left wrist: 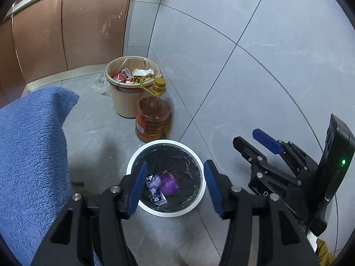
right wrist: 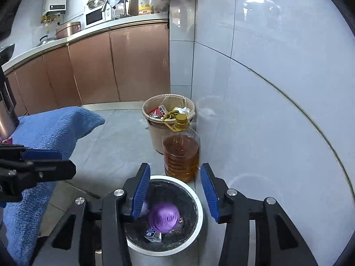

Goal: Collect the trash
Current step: 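Carry purple wrapper and lid to the bin and release both, then return both grippers to the remaining trash on the towel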

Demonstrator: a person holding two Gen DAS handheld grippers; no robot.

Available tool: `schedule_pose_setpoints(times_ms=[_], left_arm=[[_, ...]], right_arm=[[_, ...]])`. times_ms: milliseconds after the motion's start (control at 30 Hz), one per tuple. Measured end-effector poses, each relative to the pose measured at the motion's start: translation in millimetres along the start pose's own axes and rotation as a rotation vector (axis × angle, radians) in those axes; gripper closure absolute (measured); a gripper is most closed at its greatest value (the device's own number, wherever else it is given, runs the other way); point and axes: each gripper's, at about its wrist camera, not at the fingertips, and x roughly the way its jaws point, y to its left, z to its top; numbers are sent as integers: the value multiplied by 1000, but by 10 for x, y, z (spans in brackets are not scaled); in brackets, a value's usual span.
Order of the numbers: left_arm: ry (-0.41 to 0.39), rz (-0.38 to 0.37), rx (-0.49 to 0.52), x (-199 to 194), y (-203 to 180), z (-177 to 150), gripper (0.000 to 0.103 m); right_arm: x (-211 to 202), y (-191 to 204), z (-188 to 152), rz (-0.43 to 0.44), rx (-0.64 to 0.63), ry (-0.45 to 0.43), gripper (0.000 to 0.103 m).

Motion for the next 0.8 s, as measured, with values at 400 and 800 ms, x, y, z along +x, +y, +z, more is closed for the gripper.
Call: schedule_pose_setpoints(times_ms=[400, 800], left_arm=[[-134, 90, -63, -602, 192, -205, 52], [-346, 218, -66, -1622, 262, -549, 52]], right_arm=[[-355, 140, 100, 50, 12, -79, 36], [-1087, 389, 362, 155, 36, -272, 0]])
